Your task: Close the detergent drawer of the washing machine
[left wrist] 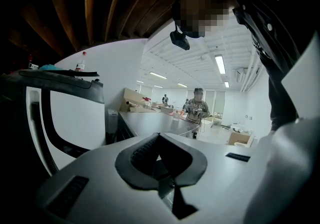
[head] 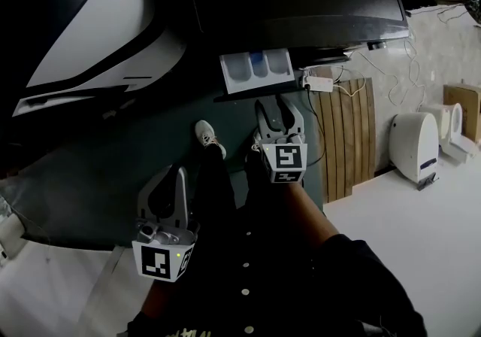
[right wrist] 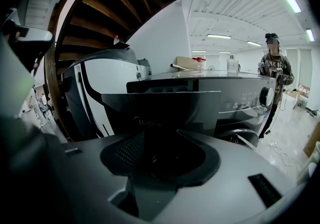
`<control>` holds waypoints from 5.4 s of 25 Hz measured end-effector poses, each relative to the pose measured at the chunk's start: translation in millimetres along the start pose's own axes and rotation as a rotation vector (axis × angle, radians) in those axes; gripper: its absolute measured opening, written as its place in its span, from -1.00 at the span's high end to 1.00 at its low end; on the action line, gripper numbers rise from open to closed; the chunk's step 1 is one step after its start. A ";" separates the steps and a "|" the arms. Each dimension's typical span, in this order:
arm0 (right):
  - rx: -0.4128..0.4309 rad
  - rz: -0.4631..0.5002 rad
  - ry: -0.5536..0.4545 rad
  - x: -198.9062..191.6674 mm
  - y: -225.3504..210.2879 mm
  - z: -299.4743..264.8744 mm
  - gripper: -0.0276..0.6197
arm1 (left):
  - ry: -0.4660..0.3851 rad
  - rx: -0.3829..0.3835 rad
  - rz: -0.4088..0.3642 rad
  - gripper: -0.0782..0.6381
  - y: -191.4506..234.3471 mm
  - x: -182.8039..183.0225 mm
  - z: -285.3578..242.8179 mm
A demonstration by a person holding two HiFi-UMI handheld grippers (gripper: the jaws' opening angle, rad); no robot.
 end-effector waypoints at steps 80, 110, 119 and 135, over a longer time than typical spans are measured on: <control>-0.092 -0.021 -0.069 51.9 -0.6 -80.5 0.34 | 0.046 0.018 0.025 0.74 26.2 -7.7 -10.7; 0.200 0.096 -0.245 145.9 -12.8 59.9 0.75 | -0.125 -0.038 -0.035 0.74 20.9 55.1 -23.8; 0.215 0.058 -0.339 191.7 -16.1 119.1 0.81 | -0.177 -0.033 -0.073 0.74 24.8 83.3 -31.3; 0.149 0.015 -0.505 239.3 -26.7 175.3 0.81 | -0.250 -0.048 -0.120 0.74 32.7 121.4 -37.5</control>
Point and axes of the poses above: the fingertips, and each gripper's own axes: z backward along the fingers, y to its left, x out of its top, the point moved 9 cm from there along z, backward along the fingers, and after that the axes turned 4 degrees about -z, right-handed, at the moved point
